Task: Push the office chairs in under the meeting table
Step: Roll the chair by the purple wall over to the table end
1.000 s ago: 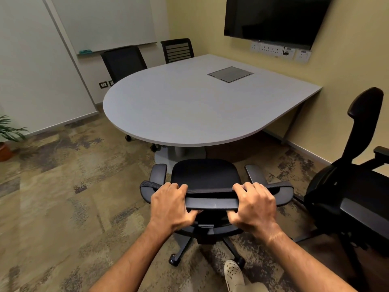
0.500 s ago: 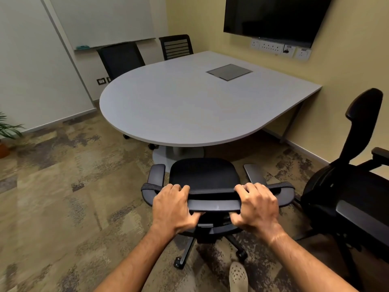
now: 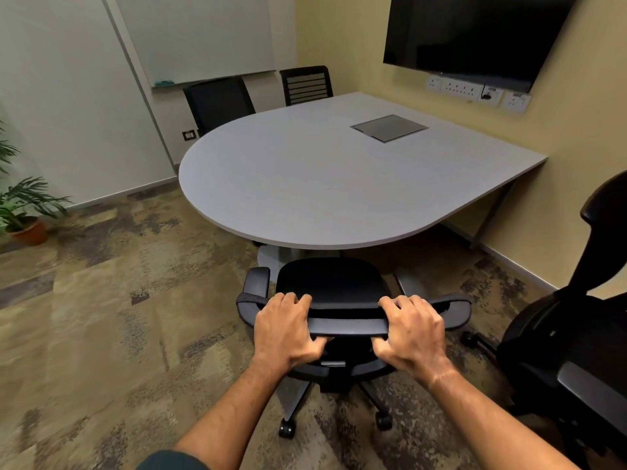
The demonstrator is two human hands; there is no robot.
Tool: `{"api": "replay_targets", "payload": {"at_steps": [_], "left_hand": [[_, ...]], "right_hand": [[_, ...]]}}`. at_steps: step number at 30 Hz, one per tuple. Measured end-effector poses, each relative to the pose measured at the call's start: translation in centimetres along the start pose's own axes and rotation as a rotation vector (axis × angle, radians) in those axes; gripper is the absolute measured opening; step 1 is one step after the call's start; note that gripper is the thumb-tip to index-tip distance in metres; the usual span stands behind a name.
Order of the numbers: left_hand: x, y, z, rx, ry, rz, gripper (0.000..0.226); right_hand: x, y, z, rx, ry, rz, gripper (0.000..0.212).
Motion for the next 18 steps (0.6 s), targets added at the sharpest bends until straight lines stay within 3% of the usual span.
{"api": "replay_targets", "payload": {"at_steps": [18], "left_hand": [[0.6, 4.6, -6.9, -0.113, -0.013, -0.008, 0.066]], "right_hand": [[-0.7, 6.9, -7.7, -0.077, -0.033, 0.027, 0.052]]}}
Point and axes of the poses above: each hand's wrist, its own z-axis away from the middle knuckle, its own x-axis out of the palm, y = z × x, the point moved 2 cm from there along -z, towards the middle knuckle, and after that the axes turned 11 degrees about -y, right-handed, at the moved point
